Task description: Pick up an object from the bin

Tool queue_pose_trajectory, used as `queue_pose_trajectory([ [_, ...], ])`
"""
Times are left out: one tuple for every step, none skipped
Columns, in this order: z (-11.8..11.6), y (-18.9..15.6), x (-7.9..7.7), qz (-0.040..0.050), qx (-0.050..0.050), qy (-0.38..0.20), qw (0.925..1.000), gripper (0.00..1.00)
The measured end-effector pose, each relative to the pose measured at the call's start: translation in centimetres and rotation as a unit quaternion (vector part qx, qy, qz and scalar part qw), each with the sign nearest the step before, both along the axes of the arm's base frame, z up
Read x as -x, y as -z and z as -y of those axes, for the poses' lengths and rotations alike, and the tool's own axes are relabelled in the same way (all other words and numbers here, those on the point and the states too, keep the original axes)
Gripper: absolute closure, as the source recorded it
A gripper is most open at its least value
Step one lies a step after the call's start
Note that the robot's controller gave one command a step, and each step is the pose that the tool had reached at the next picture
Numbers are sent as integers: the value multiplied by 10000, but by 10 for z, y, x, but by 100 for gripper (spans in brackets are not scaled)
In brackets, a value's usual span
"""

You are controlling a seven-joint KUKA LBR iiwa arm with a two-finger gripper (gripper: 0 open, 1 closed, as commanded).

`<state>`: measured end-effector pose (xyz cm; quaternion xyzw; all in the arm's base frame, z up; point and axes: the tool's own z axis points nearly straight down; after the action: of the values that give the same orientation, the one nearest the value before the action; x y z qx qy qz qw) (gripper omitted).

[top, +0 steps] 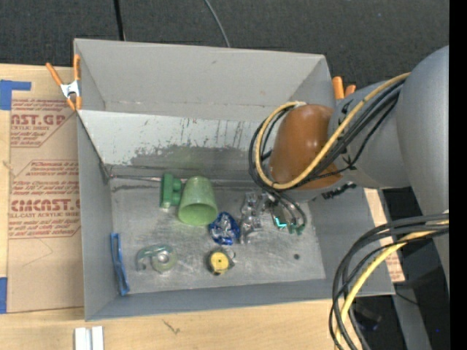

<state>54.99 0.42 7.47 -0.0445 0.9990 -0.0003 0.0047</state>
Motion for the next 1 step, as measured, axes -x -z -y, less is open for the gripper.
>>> queue_pose_trajectory([
  [-73, -6, 52, -59, -18, -448, 9990, 0],
])
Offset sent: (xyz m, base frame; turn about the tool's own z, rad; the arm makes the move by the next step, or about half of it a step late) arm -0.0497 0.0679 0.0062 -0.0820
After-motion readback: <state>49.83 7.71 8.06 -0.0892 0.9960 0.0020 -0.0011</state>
